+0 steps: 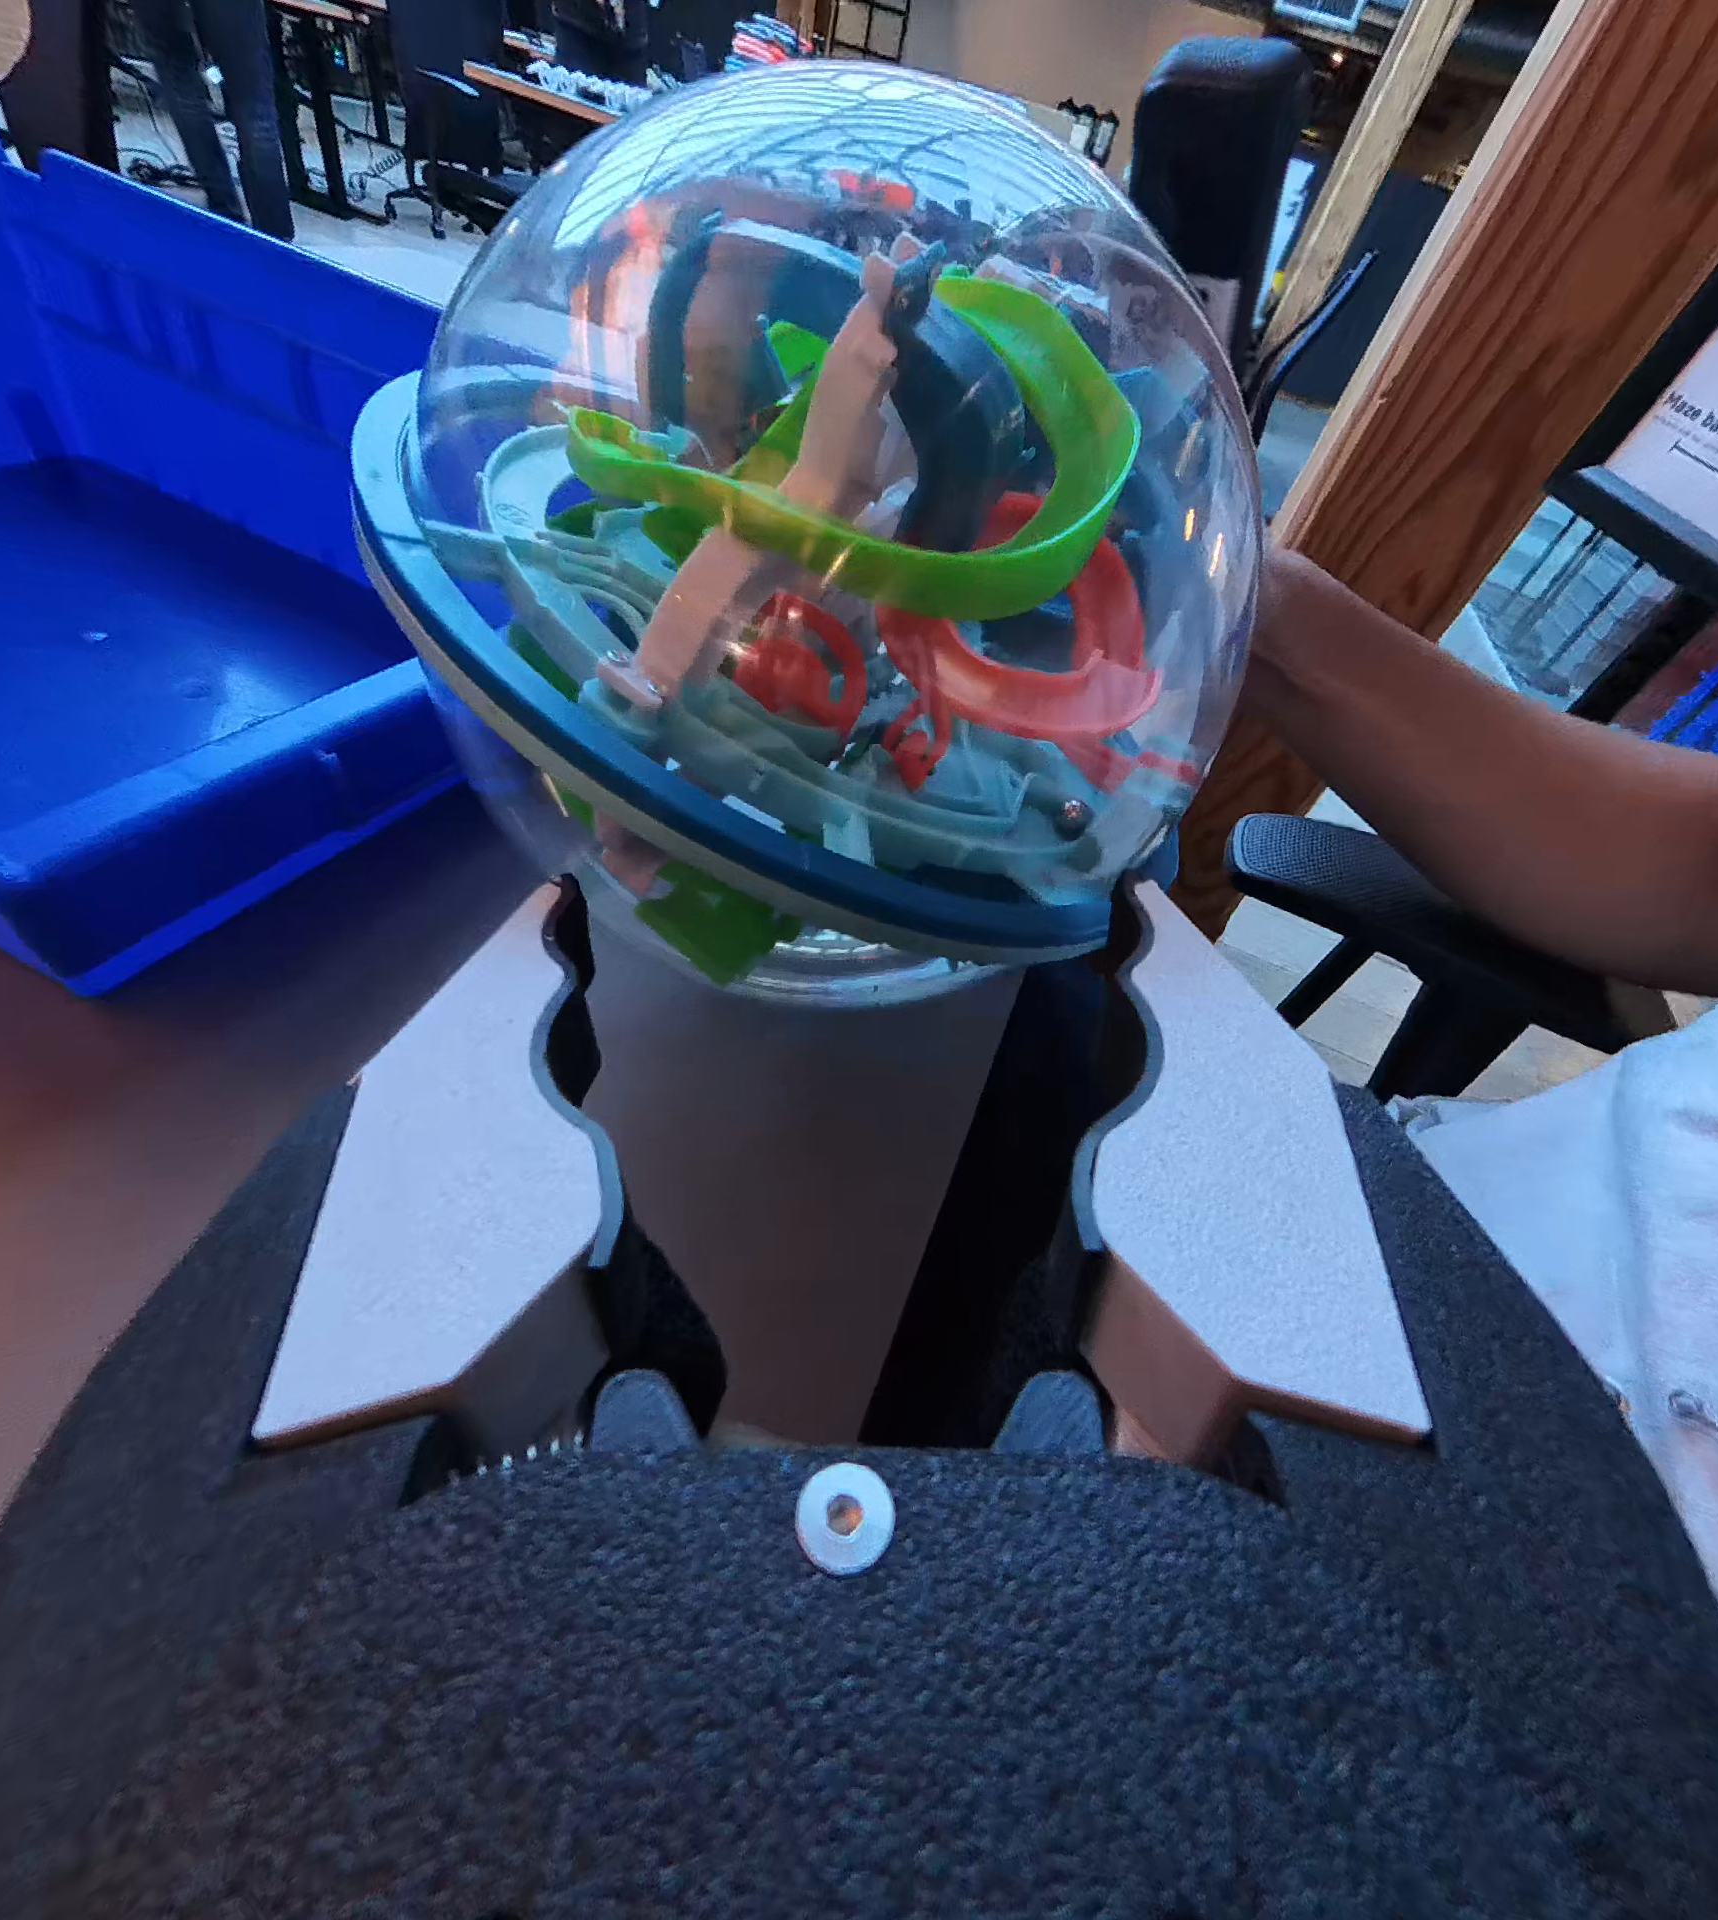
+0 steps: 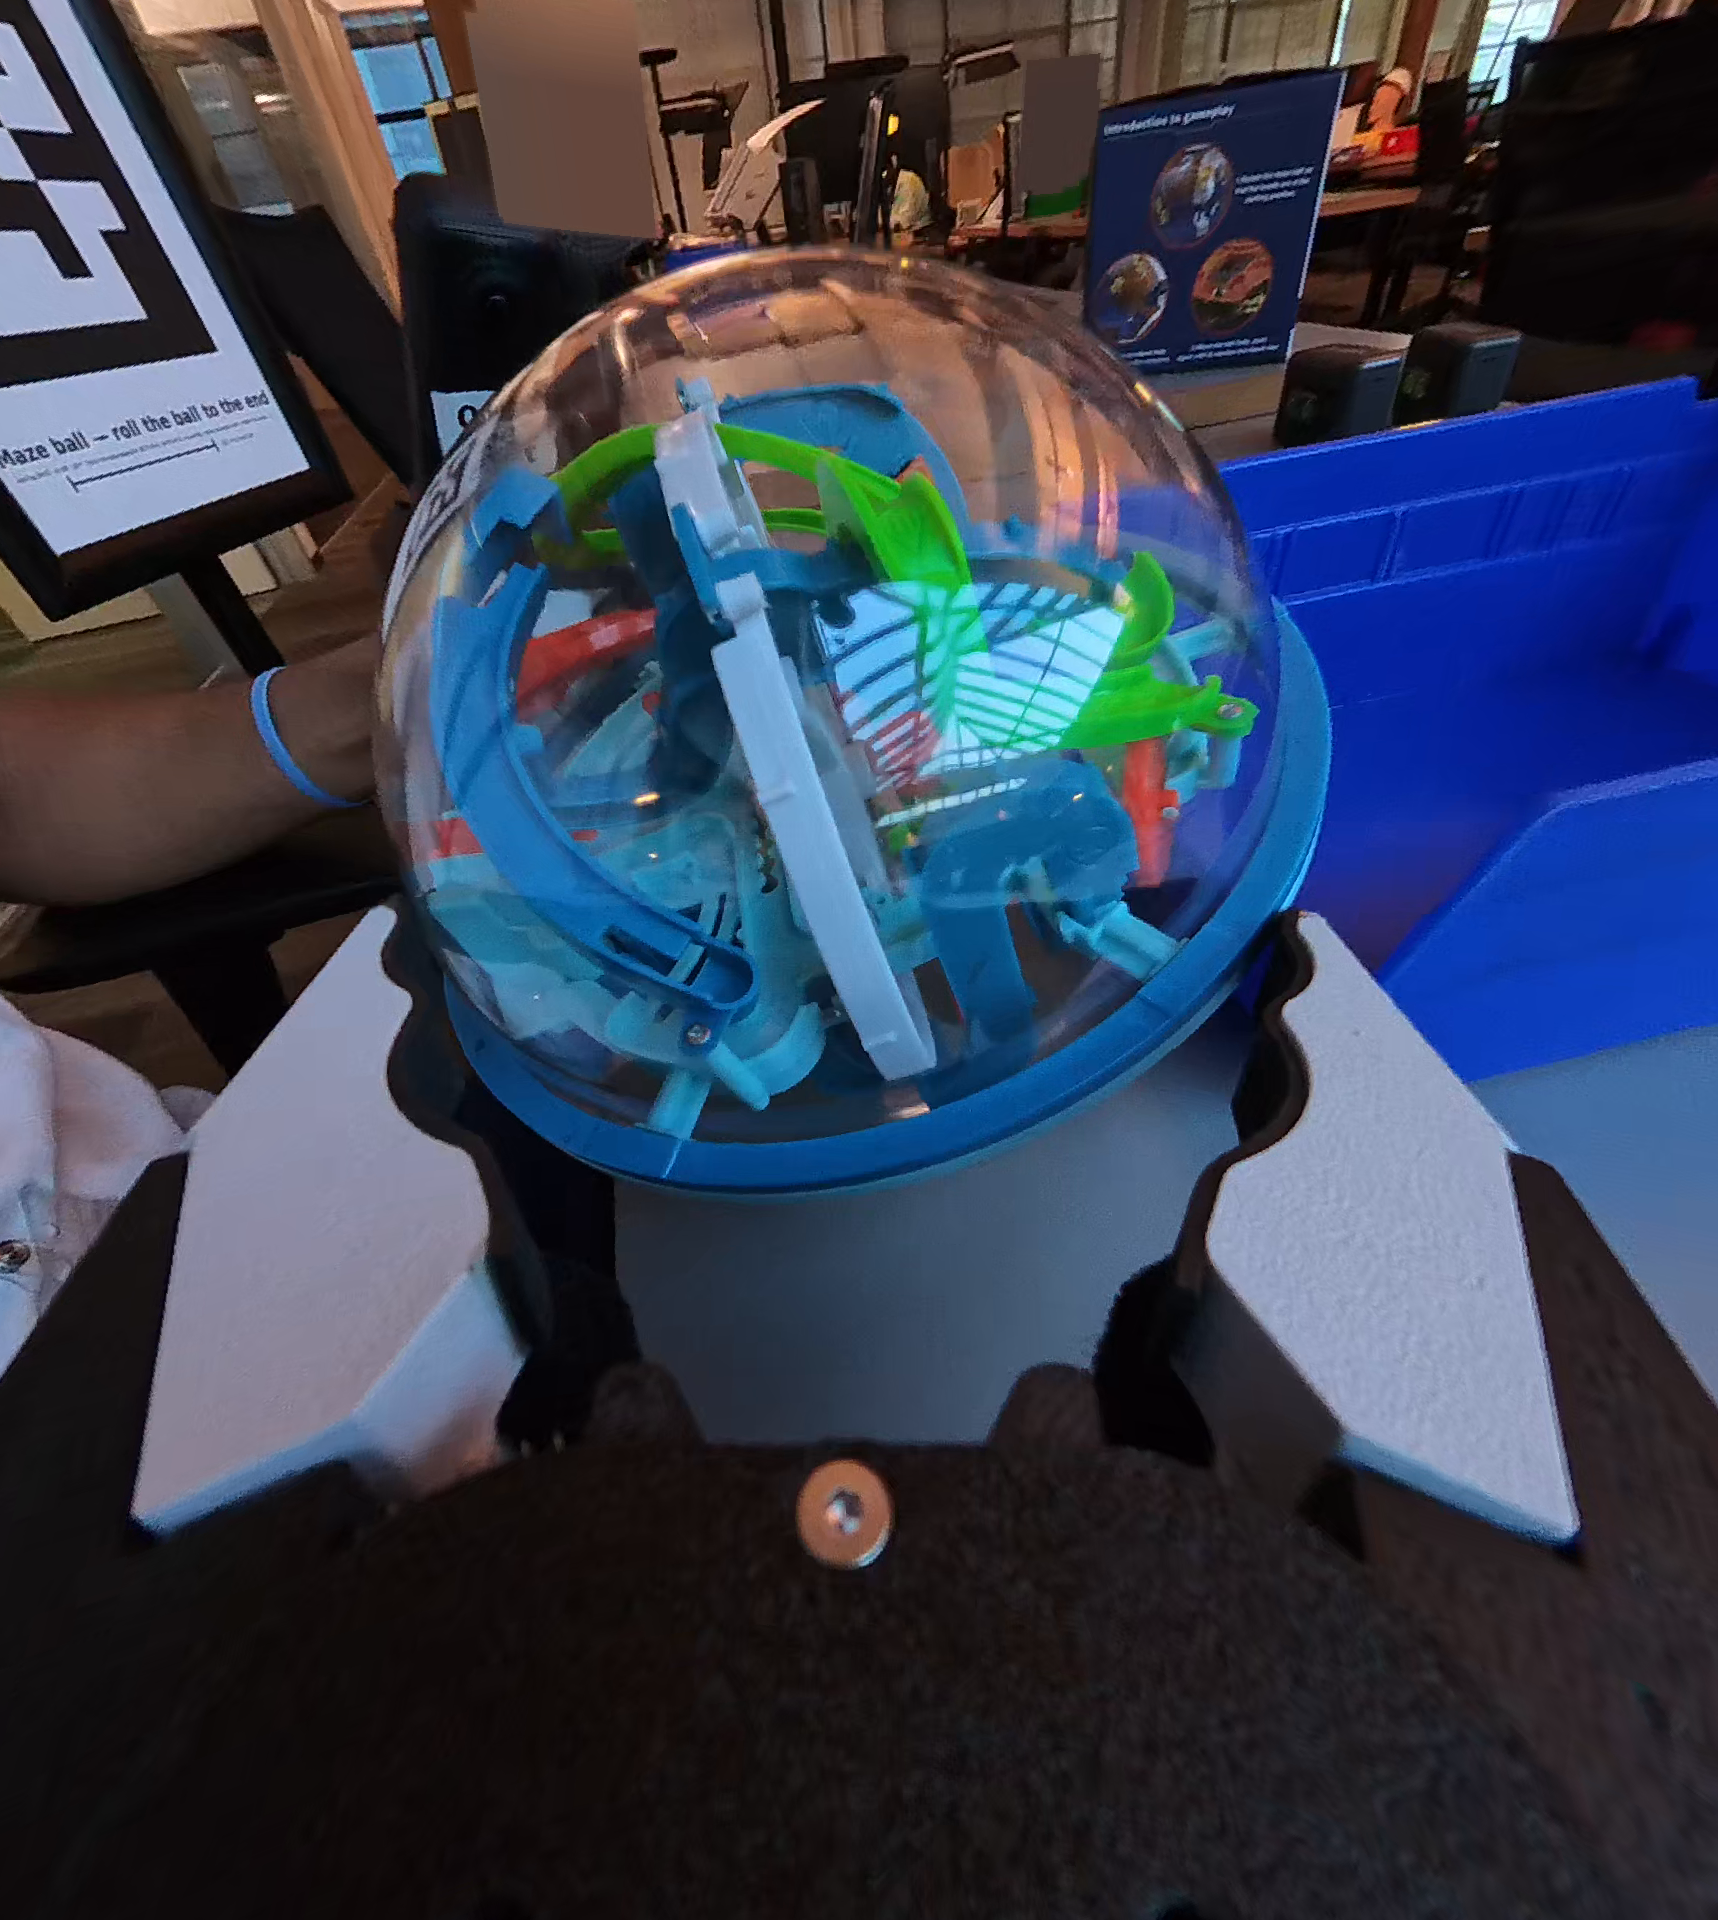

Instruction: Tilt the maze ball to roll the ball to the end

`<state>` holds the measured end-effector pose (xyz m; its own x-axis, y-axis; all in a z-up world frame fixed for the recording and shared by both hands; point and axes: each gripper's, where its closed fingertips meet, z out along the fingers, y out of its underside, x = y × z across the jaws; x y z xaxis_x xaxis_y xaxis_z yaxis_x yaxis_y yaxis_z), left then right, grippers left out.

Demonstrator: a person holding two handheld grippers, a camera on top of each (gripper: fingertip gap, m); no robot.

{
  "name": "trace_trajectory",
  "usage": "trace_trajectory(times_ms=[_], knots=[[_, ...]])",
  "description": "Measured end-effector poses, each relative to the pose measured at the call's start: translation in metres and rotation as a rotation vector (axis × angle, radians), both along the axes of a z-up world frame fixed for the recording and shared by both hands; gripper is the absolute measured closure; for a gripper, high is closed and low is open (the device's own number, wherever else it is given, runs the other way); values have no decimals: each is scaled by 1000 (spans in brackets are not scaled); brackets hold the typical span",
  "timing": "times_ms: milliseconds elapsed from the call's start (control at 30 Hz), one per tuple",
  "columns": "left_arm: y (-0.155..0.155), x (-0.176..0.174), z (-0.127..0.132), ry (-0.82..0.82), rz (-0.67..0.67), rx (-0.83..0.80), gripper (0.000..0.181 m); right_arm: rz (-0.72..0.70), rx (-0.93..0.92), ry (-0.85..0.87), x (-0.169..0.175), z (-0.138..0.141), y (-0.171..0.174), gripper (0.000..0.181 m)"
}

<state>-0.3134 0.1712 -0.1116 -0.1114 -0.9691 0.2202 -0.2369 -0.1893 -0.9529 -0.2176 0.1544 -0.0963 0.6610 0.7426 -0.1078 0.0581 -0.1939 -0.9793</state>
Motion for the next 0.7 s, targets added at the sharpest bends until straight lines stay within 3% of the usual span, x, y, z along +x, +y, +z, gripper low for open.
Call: trace_trajectory(times_ms=[67,200,333,467,700], knots=[[5,-5,3,-10,-11,7,86,20,-7,0,1,0,1,32],[25,-7,7,10,-48,-30,64,64,-23,11,2,1,5,32],[40,1,5,69,-111,-65,62,140,-40,8,5,0,7,32],[27,9,10,78,-279,-332,89,200,-100,-5,11,-4,10,32],[28,3,8,33,-241,-460,109,221,-76,-17,12,0,11,33]])
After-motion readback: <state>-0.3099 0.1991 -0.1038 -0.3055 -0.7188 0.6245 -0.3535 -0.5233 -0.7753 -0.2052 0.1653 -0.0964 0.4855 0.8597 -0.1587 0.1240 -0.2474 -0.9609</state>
